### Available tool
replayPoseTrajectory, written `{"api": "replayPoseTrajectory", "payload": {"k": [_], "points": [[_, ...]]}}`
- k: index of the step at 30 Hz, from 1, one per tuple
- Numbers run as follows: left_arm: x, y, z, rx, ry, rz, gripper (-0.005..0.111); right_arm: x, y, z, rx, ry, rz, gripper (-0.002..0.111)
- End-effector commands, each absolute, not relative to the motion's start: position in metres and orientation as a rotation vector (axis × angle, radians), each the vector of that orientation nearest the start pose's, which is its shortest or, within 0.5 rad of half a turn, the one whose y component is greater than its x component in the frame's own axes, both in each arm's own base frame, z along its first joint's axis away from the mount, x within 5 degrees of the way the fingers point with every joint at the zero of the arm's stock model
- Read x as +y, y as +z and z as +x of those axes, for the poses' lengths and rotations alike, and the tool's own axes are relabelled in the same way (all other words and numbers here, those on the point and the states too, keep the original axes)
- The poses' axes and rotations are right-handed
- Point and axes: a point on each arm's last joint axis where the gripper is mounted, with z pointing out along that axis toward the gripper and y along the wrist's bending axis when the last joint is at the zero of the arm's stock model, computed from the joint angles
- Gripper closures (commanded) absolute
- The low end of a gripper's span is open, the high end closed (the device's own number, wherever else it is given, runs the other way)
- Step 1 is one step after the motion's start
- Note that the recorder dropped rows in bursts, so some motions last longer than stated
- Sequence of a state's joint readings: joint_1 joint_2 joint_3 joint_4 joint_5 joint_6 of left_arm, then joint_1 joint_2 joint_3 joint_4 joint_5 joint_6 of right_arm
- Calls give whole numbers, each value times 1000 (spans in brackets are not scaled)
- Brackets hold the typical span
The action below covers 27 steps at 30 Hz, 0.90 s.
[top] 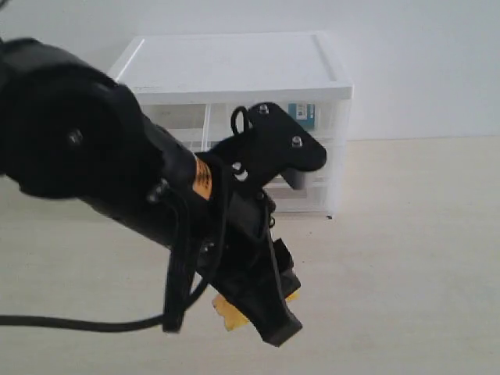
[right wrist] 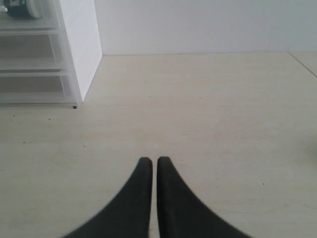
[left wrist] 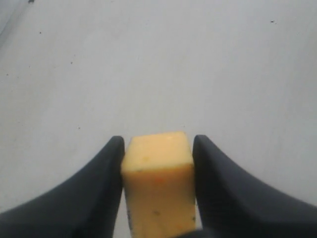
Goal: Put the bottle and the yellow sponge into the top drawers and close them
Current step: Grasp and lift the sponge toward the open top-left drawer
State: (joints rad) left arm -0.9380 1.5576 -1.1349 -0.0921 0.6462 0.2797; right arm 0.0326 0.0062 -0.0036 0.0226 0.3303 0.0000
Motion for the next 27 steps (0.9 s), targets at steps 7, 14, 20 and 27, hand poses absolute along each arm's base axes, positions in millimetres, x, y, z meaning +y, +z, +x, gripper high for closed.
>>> {"api": "replayPoseTrajectory", "payload": {"k": [7, 14, 20, 27], "points": [[-232, 340, 204, 2047, -378, 1482, 102, 2, 184, 54, 1805, 41, -14, 107], [-211, 365, 219, 1959, -308, 1506, 102, 2, 184, 54, 1805, 41, -14, 107], [-188, 375, 239, 1905, -251, 1507, 102, 2, 184, 54, 1805, 41, -14, 107], [-163, 377, 256, 1697, -115, 1718, 102, 2, 184, 54, 1805, 41, -14, 107]]}}
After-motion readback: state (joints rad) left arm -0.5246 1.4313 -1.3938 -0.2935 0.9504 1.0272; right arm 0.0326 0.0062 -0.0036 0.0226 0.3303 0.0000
